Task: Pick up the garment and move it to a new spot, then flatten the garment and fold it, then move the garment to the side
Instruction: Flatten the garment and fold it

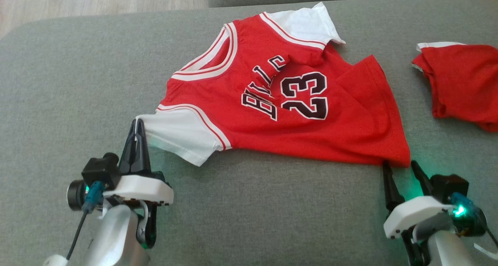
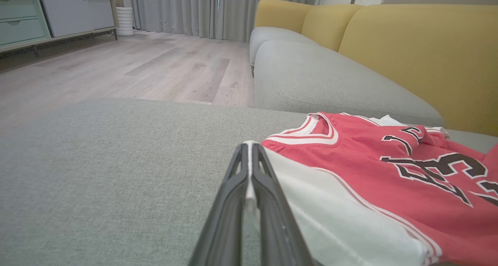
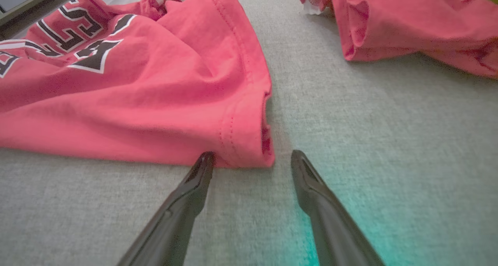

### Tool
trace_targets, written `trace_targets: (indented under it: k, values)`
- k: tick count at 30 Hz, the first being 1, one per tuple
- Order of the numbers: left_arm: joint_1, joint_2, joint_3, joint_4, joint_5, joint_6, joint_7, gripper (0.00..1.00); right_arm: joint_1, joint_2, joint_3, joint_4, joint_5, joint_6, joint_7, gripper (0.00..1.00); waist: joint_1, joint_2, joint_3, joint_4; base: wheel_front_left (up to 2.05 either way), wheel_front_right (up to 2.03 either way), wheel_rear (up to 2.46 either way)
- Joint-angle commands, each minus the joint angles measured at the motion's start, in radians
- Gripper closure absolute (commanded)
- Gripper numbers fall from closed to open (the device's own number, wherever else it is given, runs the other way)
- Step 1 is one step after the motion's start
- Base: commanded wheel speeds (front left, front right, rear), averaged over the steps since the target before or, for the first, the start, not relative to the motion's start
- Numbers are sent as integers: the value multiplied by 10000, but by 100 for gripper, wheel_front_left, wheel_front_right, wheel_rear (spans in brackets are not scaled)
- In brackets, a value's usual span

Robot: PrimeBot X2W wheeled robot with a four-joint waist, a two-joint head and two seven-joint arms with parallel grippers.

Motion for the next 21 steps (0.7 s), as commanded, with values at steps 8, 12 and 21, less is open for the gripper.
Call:
trace_targets:
  k: [8,12,21]
  values:
    - [-187,84,226,-170,201,-159,-123,100,-796,-58,96,340,-169,-7,-422,0,0,0,77,107,0,0,0]
    - [-190,79,194,-100,252,-215,-123,100,-1015,-58,134,633,-71,-7,-540,0,0,0,86,122,0,0,0]
    - [-248,70,131,91,320,-298,-124,100,-1495,-58,303,1532,-166,-7,-509,0,0,0,144,103,0,0,0]
